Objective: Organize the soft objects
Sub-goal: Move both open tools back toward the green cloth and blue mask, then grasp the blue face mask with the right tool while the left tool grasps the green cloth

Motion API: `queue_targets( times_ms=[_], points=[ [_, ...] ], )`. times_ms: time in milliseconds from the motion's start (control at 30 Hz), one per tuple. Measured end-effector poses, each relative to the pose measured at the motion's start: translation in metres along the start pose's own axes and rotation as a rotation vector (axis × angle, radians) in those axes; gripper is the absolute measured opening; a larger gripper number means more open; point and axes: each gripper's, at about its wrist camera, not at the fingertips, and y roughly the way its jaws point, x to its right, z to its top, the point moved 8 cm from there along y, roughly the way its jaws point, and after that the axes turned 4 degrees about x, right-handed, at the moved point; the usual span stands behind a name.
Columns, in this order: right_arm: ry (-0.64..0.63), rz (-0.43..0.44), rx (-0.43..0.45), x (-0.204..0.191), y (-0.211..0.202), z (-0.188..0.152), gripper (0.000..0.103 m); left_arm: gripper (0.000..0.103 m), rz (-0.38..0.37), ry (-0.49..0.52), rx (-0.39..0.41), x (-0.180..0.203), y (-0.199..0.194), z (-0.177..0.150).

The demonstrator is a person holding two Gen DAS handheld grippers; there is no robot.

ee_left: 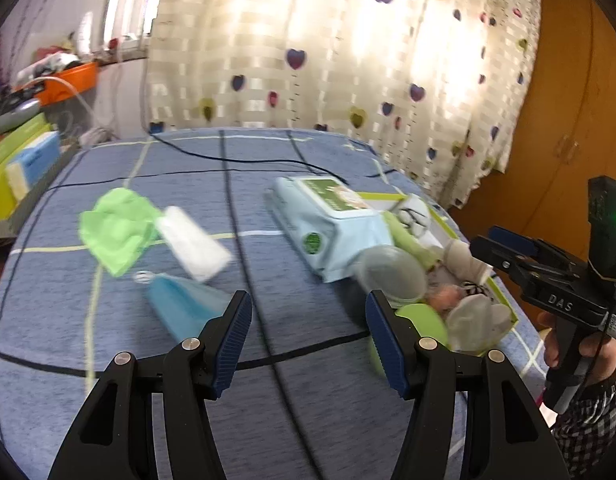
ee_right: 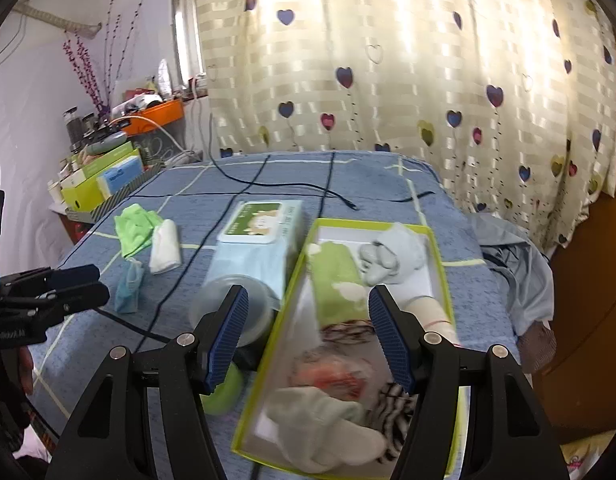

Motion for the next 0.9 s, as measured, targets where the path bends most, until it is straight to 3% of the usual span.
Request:
queue_targets(
  times_ms=[400,900],
  points=[
    [-0.091,0.097,-0.012,-0.076,0.008,0.001,0.063,0.059,0.131,-0.093,0.035,-0.081,-0.029,-0.005],
    [-0.197,0.216,-0.095,-0.171,0.052,-0.010,0.063,0.059,0.193,-0.163,0.027,-0.146,-0.029,-0.015]
  ],
)
